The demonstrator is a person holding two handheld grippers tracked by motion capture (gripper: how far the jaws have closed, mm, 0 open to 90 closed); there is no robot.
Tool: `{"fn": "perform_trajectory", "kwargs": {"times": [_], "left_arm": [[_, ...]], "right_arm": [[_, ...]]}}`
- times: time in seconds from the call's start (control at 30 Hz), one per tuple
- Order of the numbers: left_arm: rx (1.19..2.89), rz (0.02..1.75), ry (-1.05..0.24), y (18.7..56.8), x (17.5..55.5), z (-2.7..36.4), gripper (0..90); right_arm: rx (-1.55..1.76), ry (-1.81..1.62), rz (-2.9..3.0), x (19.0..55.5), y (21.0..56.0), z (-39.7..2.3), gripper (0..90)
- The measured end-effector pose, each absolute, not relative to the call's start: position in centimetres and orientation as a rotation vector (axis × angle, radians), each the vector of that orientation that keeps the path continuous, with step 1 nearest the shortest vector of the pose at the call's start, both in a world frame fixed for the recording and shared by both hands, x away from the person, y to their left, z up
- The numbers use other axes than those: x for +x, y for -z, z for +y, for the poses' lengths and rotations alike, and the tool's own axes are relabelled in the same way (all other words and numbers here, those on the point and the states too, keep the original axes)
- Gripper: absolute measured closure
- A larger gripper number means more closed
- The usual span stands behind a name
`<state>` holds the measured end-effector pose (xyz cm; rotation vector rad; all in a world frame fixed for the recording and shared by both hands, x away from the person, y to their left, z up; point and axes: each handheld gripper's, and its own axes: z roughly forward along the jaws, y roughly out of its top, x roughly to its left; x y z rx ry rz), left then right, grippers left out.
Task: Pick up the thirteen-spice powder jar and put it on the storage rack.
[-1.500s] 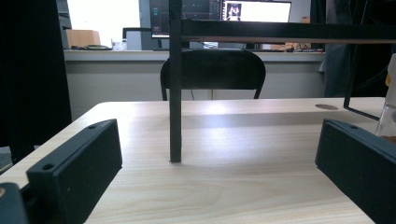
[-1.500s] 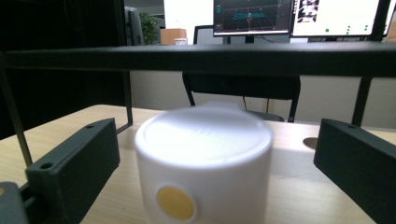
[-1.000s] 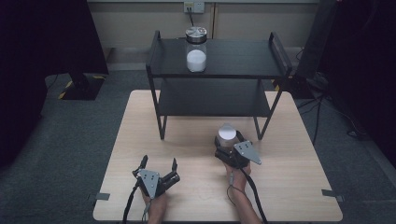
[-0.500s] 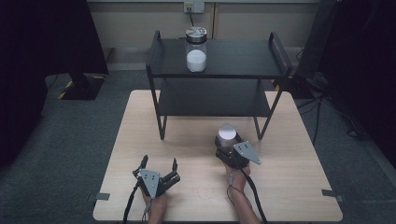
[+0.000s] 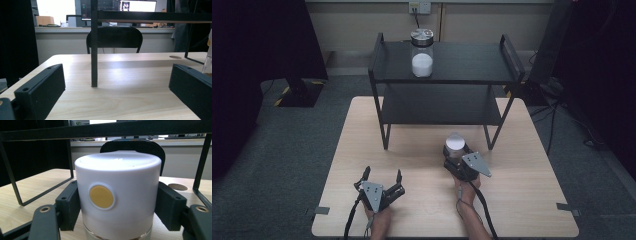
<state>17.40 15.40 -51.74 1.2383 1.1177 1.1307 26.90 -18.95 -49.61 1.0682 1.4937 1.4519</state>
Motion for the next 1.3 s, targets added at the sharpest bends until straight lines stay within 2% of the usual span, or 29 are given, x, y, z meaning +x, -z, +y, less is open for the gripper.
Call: {"fn": "perform_trajectory", "kwargs": {"times": [0.53,1.3], "left_arm": [[1.237,1.118,-1.130,51.7,17.4,15.4,0.0],[1.239,1.115,-1.128,51.7,17.4,15.5,0.0]], "right_arm": [[1.056,-1.456,1.513,26.6,48.2,-19.5,29.5],[0.957,-1.524,1.647,26.4,44.1,-22.3,29.7]]}}
